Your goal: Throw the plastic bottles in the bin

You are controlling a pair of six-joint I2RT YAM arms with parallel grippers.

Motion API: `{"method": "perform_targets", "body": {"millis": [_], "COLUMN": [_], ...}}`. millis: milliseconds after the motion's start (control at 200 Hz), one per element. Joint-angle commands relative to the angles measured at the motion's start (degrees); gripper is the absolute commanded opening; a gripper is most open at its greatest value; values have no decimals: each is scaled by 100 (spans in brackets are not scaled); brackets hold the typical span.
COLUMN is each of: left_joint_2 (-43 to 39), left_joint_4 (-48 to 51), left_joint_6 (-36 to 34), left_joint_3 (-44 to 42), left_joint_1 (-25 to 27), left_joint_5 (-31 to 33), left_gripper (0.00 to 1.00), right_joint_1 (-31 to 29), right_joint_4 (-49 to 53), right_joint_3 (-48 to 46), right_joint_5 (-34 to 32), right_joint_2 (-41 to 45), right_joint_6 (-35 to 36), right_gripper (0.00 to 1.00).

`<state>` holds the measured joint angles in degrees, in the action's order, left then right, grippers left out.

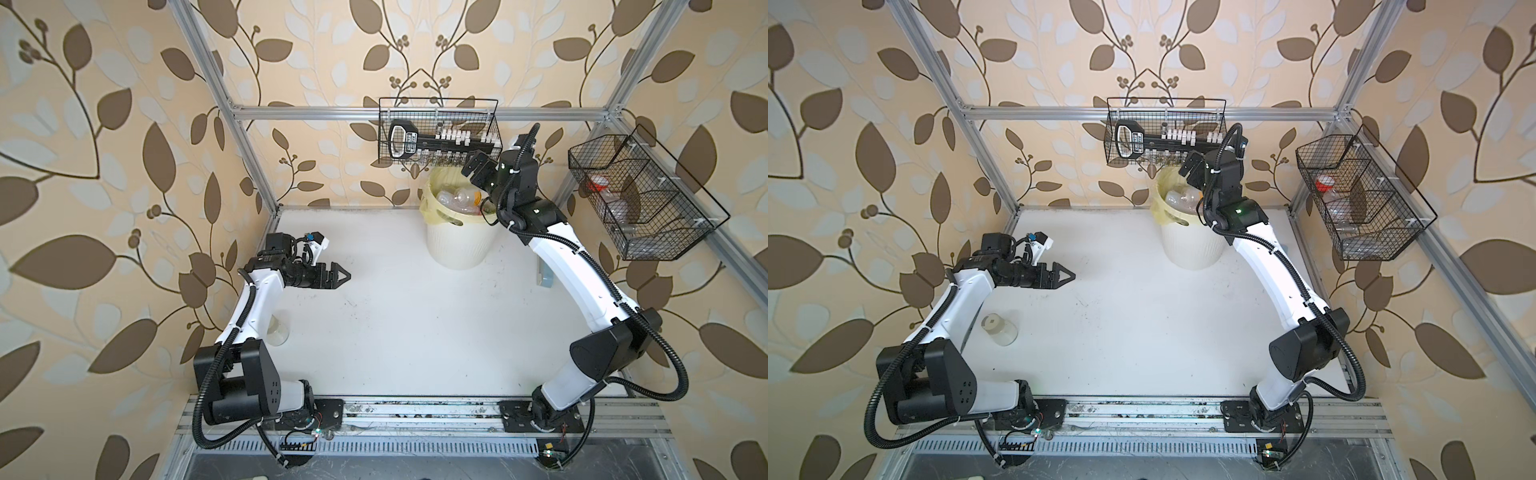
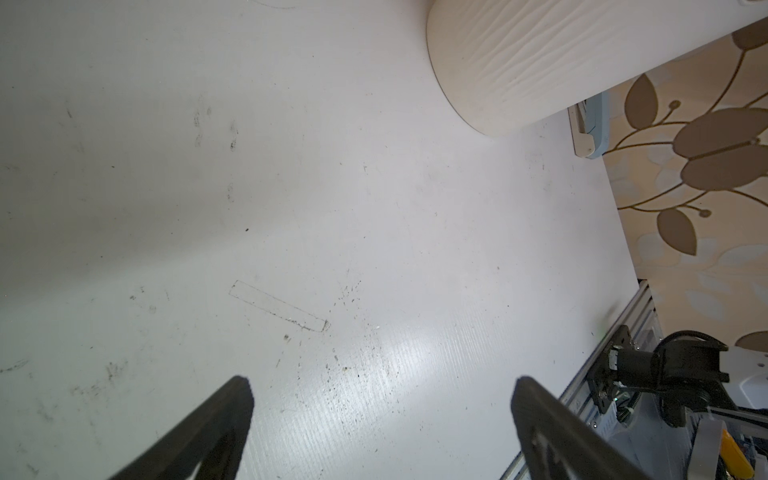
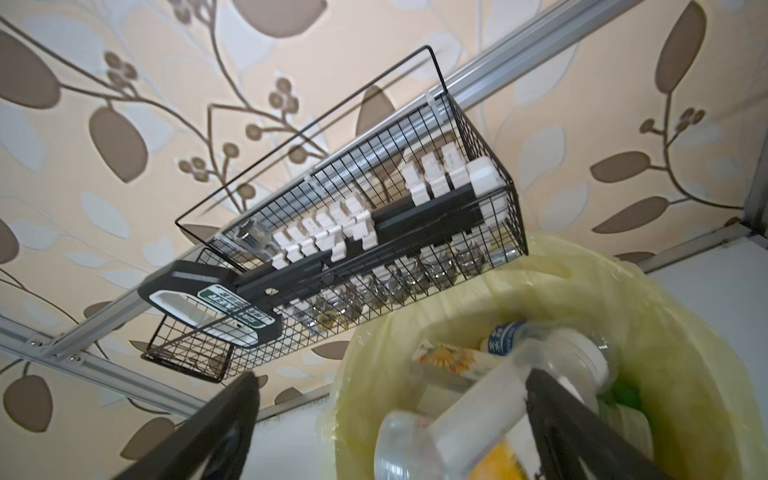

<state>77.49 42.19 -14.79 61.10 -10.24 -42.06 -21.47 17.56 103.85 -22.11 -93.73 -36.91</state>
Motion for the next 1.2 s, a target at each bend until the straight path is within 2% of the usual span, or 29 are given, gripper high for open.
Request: {"method": "perform_targets", "body": {"millis": [0,120,215,395,485,650,810,895,1045,1195], "left_joint_2": [-56,-33,-47,-183,-249,-233,-173,-181,-366,-561], "left_joint_4": [-34,-53,-69,-199,-318,-428,-832,-1153,-2108,-3589], "left_joint_6": [11,11,16,119,225,368,531,647,1087,1637], "left_joint_3": [9,7,7,-23,-45,11,-125,-265,-780,-1518], "left_joint_1": [-79,-83,-82,-79,-83,-82,-77,-81,-80,-82], "left_joint_5": [-179,-206,-150,62,299,649,1022,1325,2017,3136], "left_gripper": [99,99,99,99,99,99,99,99,99,99], "right_joint_1": [58,126,236,744,861,937,952,966,953,971], "right_joint_4": [61,-240,-76,-33,-95,-283,-727,-1159,-2204,-2470], "right_joint_3": [-422,-1303,-1682,-2470,-2864,-3542,-4251,-4828,-5983,-6608], "right_joint_5": [-71,-64,-71,682,742,150,115,-140,-654,-1017], "right_joint_2": [841,1552,1898,2322,2517,2842,3183,3440,4093,4358], "right_joint_6": [-74,44,208,415,633,823,1283,1326,1621,1978], "right_gripper": [100,100,100,100,100,100,100,100,100,100]}}
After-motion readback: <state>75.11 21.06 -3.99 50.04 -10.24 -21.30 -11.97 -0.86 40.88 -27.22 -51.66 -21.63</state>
